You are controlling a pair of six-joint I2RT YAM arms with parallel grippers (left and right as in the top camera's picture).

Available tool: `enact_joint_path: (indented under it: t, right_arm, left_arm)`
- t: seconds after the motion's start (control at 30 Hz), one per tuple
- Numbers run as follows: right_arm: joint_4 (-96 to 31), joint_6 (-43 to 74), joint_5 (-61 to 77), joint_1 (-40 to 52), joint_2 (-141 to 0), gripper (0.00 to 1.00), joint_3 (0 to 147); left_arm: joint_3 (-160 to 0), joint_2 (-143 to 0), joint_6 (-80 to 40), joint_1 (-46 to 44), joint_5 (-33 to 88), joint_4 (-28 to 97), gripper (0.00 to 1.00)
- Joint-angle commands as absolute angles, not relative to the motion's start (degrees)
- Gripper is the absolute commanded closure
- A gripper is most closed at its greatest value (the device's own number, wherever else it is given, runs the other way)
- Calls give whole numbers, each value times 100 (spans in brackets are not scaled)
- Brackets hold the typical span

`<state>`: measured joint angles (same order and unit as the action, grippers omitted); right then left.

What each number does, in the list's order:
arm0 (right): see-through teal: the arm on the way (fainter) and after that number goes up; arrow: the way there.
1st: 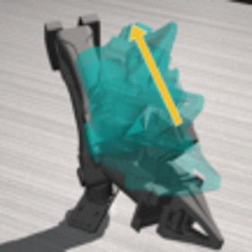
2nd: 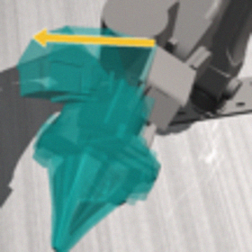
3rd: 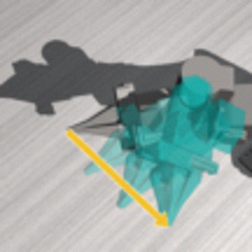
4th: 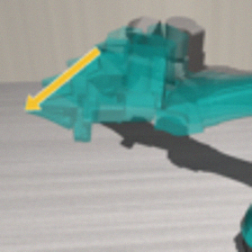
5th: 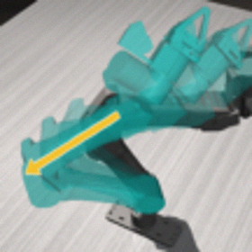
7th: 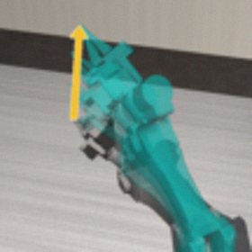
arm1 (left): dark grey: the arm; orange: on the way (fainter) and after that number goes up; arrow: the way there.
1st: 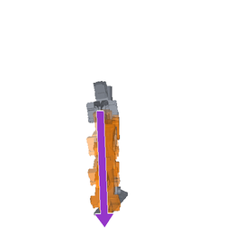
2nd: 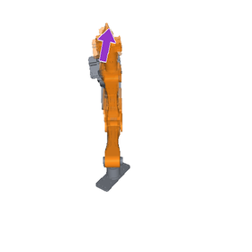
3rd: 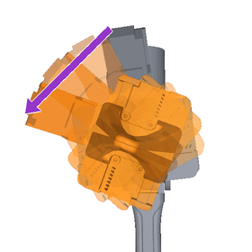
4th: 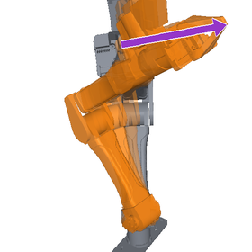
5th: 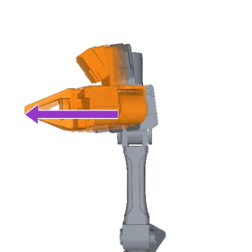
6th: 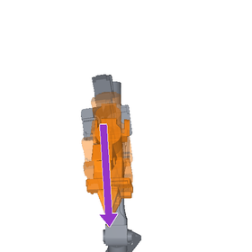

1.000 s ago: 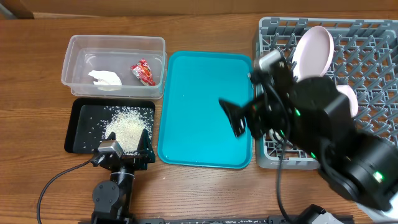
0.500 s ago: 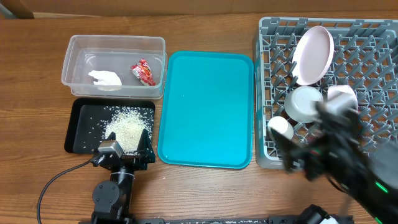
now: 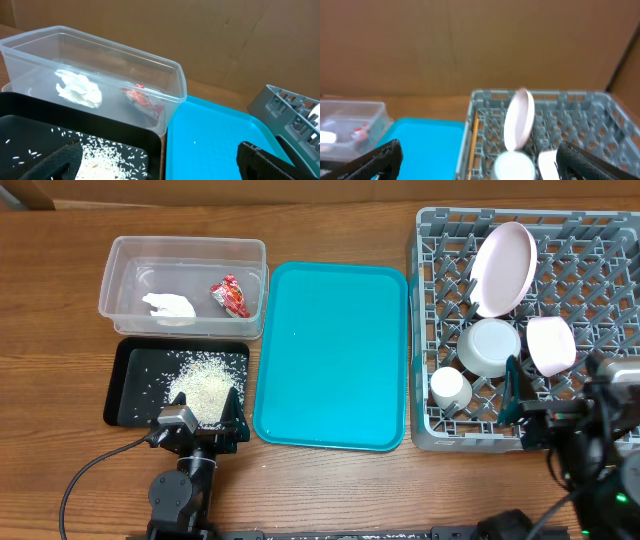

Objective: Sort waste into correct bins and load items into the dishwasher

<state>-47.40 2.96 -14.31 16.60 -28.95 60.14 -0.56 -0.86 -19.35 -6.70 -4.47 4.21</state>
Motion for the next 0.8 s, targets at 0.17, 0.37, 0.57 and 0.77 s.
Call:
enact_joint_path:
  t: [0.17,0.37,0.57,0.77]
  right_arm:
    - [-3586,303,-816,1310,-1385,0,3378]
    - [-2694,325,-624,1092,-532,0,2032]
    - [-1883,322,-484,674,-16,0,1199]
    - [-939,320,-478,482,-16,0,633]
  left_arm:
    - [-27,-25,-1973,-635,-399,403,0]
    - [-27,-25,-1973,-635,-399,403,0]
    - [-27,-27,-1973,-637,-399,403,0]
    - [-27,-27,-1973,-635,-399,403,0]
